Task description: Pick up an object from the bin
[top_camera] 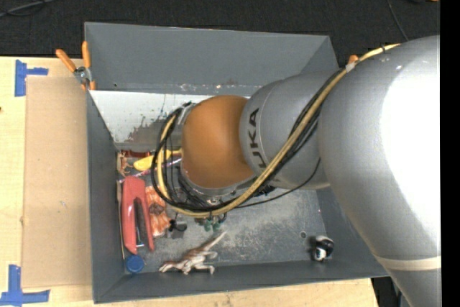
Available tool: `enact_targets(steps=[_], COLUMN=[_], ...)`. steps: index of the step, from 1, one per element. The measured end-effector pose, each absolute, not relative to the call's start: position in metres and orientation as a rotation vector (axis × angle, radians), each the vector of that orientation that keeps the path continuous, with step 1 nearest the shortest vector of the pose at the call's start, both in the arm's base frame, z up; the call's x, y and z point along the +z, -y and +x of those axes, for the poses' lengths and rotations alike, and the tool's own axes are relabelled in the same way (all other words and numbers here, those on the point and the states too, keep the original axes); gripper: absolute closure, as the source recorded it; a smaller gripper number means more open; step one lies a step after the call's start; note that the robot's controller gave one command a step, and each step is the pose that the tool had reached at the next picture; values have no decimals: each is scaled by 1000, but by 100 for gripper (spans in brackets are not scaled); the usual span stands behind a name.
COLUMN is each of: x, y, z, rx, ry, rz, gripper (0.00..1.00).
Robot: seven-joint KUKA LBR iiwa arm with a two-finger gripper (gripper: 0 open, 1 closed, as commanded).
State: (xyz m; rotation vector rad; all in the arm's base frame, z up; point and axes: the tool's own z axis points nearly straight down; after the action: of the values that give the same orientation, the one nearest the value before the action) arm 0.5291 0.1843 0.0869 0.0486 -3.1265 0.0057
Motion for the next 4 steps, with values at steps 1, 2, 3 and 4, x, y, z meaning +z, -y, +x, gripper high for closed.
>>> enact_targets(steps=[1, 2, 3, 4], x=[87, 140, 153, 78], y=[-184, -199, -195, -195], z=[529, 528, 524, 523], rx=[6, 8, 7, 8], ry=[3126, 3124, 3124, 3131], rz=[48, 59, 55, 79], gripper=[100, 100, 100, 100])
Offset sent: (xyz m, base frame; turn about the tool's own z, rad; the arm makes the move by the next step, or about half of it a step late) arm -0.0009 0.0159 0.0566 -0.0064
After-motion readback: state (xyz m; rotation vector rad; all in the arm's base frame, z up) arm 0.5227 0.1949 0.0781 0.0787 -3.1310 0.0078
